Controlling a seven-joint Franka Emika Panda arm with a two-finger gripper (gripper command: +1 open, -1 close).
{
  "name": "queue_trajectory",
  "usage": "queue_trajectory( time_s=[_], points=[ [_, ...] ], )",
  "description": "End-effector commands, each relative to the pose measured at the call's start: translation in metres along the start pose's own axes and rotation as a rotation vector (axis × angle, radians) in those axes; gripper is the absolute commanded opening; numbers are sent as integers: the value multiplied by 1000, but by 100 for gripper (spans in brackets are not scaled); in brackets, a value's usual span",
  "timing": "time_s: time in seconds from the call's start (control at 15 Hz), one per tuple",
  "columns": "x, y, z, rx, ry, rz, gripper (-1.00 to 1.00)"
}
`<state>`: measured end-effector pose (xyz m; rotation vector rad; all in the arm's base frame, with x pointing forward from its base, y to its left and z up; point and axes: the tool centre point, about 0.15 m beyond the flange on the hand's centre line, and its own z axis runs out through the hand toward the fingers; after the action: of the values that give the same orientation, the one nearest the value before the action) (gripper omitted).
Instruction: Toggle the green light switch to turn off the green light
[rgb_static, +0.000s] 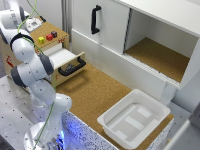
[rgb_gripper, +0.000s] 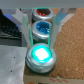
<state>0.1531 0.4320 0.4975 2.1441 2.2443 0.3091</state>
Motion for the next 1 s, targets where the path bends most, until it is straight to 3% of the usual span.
queue_trajectory(
  time_s=[0.0, 0.53, 0.93],
  points=[
    [-20, 4, 25, 41, 134, -25, -100],
    [7, -1, 42, 100, 148, -92, -100],
    [2, -15, 84, 187, 90, -106, -100]
  ],
)
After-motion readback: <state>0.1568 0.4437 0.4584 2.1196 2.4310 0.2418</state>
